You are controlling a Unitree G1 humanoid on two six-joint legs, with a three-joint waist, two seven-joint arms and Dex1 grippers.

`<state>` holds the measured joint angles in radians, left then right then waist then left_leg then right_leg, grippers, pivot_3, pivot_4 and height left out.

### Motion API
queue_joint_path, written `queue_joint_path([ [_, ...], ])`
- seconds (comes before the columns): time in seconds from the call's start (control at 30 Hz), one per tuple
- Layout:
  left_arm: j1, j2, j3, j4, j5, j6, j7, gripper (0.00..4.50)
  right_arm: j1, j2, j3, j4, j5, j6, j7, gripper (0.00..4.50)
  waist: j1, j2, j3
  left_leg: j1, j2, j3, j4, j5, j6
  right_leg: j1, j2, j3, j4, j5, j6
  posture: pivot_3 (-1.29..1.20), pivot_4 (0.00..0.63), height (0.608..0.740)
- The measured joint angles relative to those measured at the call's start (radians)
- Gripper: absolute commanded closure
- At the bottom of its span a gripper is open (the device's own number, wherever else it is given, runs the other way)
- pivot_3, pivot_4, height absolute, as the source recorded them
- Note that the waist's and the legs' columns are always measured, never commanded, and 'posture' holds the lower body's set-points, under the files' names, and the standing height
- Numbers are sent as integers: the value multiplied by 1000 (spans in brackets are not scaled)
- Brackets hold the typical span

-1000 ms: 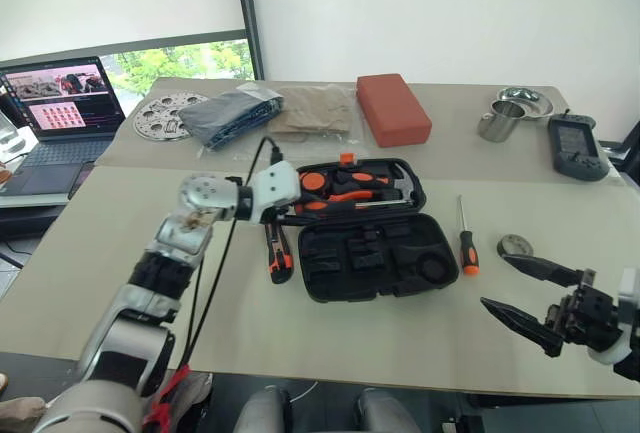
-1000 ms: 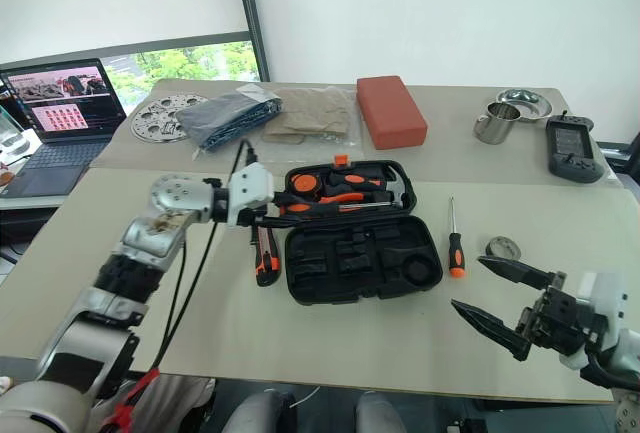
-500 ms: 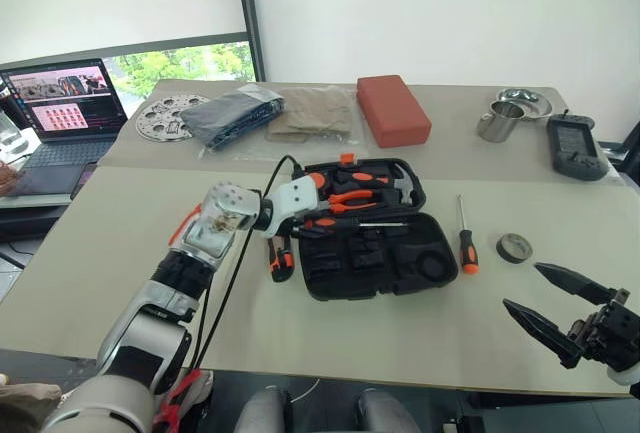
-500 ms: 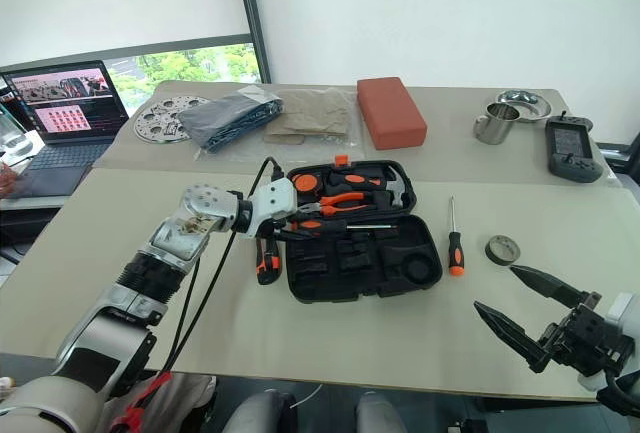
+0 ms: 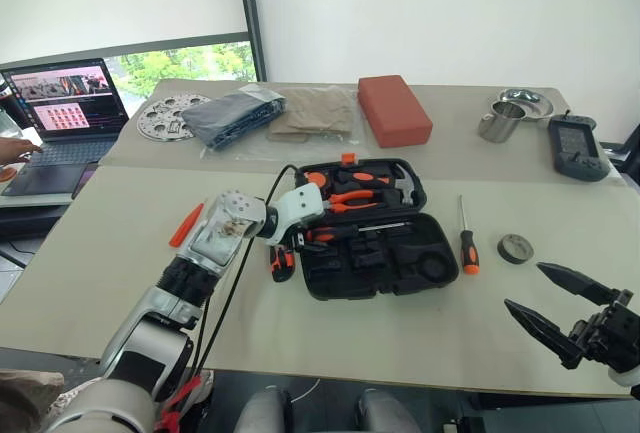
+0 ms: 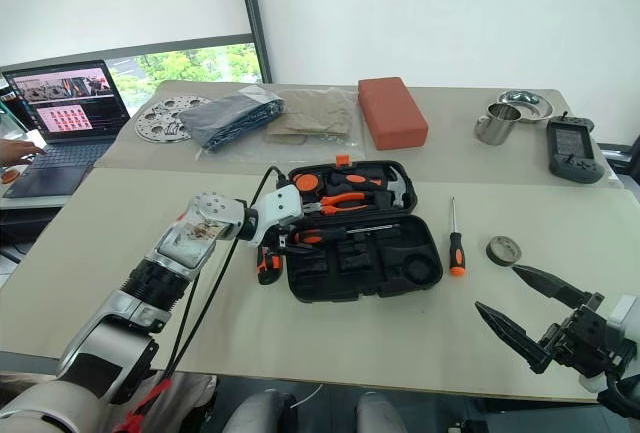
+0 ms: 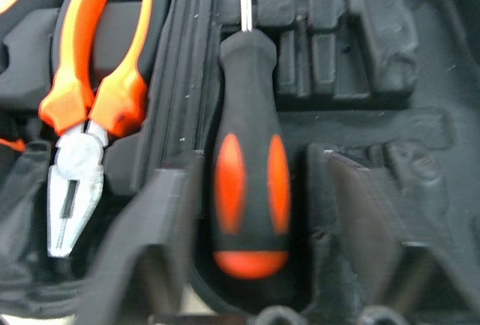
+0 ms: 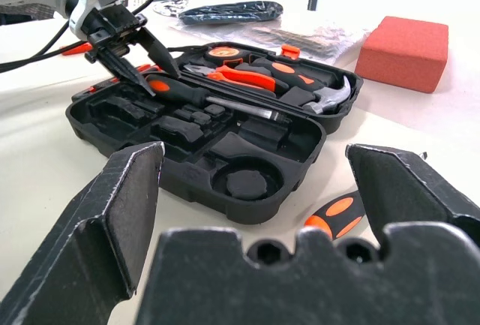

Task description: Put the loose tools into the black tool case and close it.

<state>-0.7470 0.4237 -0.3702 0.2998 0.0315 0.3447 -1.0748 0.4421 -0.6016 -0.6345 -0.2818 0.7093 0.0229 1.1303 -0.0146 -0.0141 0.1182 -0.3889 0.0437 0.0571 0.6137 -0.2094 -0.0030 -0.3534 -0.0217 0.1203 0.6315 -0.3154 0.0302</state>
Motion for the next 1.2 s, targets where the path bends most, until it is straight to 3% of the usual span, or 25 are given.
queue_joint_path([
  [0.33, -77, -42, 100, -34, -82, -13, 5, 51, -4, 0, 0, 15, -1, -2, 1, 0, 1, 0, 0, 0, 0, 0, 0, 0, 0, 0, 0, 0, 0, 0, 0, 0, 150, 727],
  [0.37, -81, -64, 112, -30, -98, -39, 8, 573, -6, 0, 0, 15, -2, -2, 0, 0, 1, 1, 0, 0, 0, 0, 0, 0, 0, 0, 0, 0, 0, 0, 0, 0, 150, 727],
  [0.4, -82, -89, 121, -12, -109, -72, 18, 656, -10, 0, 0, 16, -5, -4, -1, 0, 2, 1, -1, 0, -1, 0, 0, 0, 0, 1, 0, 0, 0, 0, 0, 0, 150, 727],
  [0.53, -81, -193, 130, 132, -118, -176, 43, 2261, -30, 0, 0, 18, -19, -10, -6, 0, 1, 1, 0, 0, -1, 0, 1, 0, 0, 0, 0, 0, 0, 1, -1, 0, 150, 727],
  [0.73, -85, -234, 129, 346, -112, -305, 30, 4451, -31, -1, -2, 18, -22, -10, -14, 0, -1, 1, 0, 0, -2, -1, 1, 0, 0, 0, 0, 0, 0, 1, -1, 0, 150, 727],
  [1.2, -159, -272, 100, 624, -17, -515, 15, 4451, -28, -14, -18, 18, -22, -11, -22, 0, 3, 1, -1, 0, -6, -5, 1, 0, 0, 2, -1, 1, 0, 0, 1, 0, 150, 727],
])
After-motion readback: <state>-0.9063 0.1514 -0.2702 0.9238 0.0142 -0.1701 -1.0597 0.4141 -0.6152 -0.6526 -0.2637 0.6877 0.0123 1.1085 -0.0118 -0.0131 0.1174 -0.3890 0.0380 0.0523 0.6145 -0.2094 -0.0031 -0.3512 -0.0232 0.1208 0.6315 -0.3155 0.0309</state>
